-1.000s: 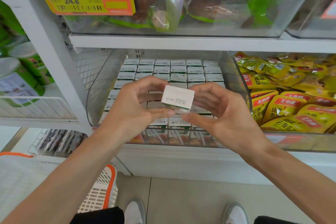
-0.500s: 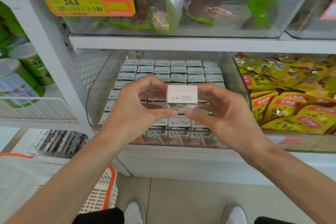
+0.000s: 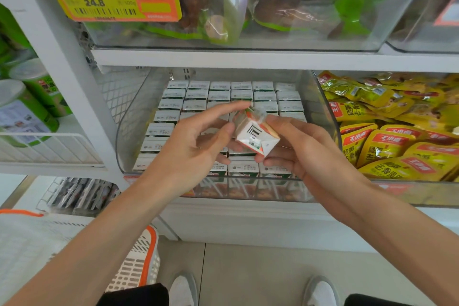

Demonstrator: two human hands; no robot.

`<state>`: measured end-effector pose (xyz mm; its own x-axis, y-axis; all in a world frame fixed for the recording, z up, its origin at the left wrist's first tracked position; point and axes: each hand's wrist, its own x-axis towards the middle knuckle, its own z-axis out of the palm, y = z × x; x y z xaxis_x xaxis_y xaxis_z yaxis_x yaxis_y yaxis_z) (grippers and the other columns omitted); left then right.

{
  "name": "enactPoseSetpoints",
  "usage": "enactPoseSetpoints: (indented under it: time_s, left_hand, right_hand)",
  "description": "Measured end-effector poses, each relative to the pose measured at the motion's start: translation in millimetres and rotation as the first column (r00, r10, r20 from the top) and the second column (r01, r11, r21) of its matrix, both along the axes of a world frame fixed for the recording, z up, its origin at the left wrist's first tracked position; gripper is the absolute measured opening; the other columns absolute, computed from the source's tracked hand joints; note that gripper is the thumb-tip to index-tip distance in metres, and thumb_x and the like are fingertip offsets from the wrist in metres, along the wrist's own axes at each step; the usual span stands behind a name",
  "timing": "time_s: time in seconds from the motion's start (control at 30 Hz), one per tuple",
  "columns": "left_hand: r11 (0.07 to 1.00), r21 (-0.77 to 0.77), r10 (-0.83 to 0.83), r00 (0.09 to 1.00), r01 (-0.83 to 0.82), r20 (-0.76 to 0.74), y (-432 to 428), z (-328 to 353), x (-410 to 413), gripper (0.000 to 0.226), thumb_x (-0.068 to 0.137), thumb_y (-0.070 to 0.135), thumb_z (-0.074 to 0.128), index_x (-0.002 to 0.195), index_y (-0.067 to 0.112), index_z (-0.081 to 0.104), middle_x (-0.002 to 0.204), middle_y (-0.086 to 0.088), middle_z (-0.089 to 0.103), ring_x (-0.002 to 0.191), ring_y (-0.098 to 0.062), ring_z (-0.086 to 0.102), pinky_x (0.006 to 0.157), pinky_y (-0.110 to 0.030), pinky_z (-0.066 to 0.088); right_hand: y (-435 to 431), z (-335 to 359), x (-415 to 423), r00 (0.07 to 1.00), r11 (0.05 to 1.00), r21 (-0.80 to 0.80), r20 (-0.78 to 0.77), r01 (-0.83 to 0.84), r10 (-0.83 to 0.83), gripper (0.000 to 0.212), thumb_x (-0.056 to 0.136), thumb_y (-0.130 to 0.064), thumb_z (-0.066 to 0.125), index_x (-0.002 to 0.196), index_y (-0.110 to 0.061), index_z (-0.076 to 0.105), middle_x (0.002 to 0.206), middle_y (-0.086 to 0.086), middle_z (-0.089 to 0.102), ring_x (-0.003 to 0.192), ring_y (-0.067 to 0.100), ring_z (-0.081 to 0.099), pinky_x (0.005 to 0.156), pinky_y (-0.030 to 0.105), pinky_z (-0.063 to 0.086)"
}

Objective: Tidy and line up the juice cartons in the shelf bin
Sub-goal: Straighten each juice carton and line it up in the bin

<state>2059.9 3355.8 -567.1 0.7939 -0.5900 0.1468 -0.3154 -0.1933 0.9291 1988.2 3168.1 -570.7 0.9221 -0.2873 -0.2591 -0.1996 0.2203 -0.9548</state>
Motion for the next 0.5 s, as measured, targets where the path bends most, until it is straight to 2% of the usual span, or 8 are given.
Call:
enactPoseSetpoints:
  time_s: [0.1, 0.23, 0.5]
  left_hand:
    - [1.000, -0.030, -0.010, 0.999, 0.009, -0.042, -2.1, 1.1, -0.8, 0.038, 0.110, 0.023, 0.046, 0.138, 0.042, 0.063, 0.120, 0.008, 0.075, 0.100, -0.016, 0.077, 0.078, -0.034, 0.065]
    - [0.996, -0.087, -0.004, 0.994, -0.005, -0.108, -4.1, 2.6, -0.4, 0.036, 0.111, 0.024, 0.043, 0.133, 0.040, 0.065, 0.115, 0.006, 0.077, 0.097, -0.018, 0.078, 0.080, -0.036, 0.066]
    - [0.996, -0.084, 0.007, 0.994, -0.017, -0.112, -2.9, 2.7, 0.3, 0.034, 0.107, 0.029, 0.047, 0.133, 0.037, 0.067, 0.113, 0.002, 0.077, 0.099, -0.018, 0.078, 0.078, -0.033, 0.065]
  right_hand:
    - [-1.2, 1.6, 2.5, 0.999, 0.996, 0.077, -0.019, -0.039, 0.041, 0.029, 0.100, -0.037, 0.068, 0.115, -0.014, 0.075, 0.092, 0.017, 0.081, 0.075, 0.023, 0.079, 0.062, 0.022, 0.060]
    - [-1.2, 3.1, 3.6, 0.995, 0.983, 0.157, -0.014, -0.095, 0.098, 0.028, 0.102, -0.034, 0.064, 0.118, -0.015, 0.076, 0.092, 0.021, 0.080, 0.075, 0.023, 0.079, 0.061, 0.023, 0.060]
    - [-3.6, 0.5, 1.6, 0.986, 0.974, 0.155, -0.008, -0.165, 0.168, 0.030, 0.105, -0.035, 0.059, 0.098, -0.024, 0.086, 0.098, 0.021, 0.080, 0.081, 0.021, 0.081, 0.065, 0.022, 0.061]
